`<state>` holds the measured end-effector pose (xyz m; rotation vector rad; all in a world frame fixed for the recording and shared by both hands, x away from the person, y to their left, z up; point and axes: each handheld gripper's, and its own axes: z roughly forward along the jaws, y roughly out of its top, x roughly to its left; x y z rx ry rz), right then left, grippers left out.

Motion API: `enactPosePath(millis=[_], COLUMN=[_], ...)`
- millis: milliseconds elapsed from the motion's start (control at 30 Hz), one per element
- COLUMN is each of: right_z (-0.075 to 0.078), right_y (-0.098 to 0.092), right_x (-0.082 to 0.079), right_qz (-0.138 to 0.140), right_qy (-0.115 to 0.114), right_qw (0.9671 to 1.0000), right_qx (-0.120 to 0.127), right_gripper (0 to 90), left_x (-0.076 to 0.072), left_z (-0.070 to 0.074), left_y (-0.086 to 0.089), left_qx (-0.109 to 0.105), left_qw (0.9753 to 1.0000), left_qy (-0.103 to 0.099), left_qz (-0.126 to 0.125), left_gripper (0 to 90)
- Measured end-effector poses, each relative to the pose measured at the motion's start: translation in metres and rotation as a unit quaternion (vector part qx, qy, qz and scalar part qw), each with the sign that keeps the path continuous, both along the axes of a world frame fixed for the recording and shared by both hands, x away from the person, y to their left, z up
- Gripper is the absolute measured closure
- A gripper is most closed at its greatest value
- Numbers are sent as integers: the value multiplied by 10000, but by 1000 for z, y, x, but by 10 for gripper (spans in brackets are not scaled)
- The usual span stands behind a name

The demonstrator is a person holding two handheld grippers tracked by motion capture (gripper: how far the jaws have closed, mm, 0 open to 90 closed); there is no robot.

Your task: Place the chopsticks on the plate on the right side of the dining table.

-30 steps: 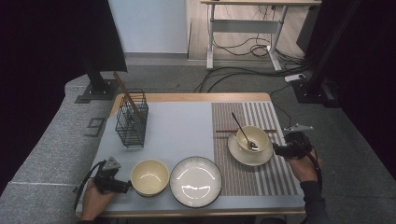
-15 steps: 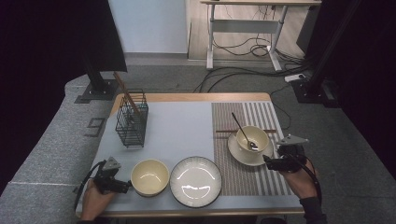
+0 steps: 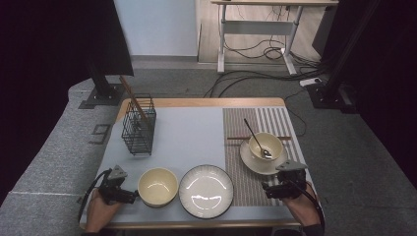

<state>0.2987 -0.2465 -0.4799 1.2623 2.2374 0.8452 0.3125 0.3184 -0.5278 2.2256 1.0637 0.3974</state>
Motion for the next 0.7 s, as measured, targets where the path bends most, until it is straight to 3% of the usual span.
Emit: enactPosePath(millis=[367,533,700], right_z=[-51,-58,-60], right_y=[4,1,0], right_x=[0,-4,-5], right_qz=[-192,-203,-207], right_qy=[226,-115,-177], right_qw=[9993,9987,9984], right_qx=[217,463,493], right_gripper=[0,0,0], left_x=[0,0,0], left_z=[0,0,0], left_y=[0,0,0], left_qx=[2,3,3], left_qw=[10000,10000,10000], left_qy=[-4,-3,-2], left_qz=[-2,-2,-1], left_gripper=[0,0,0])
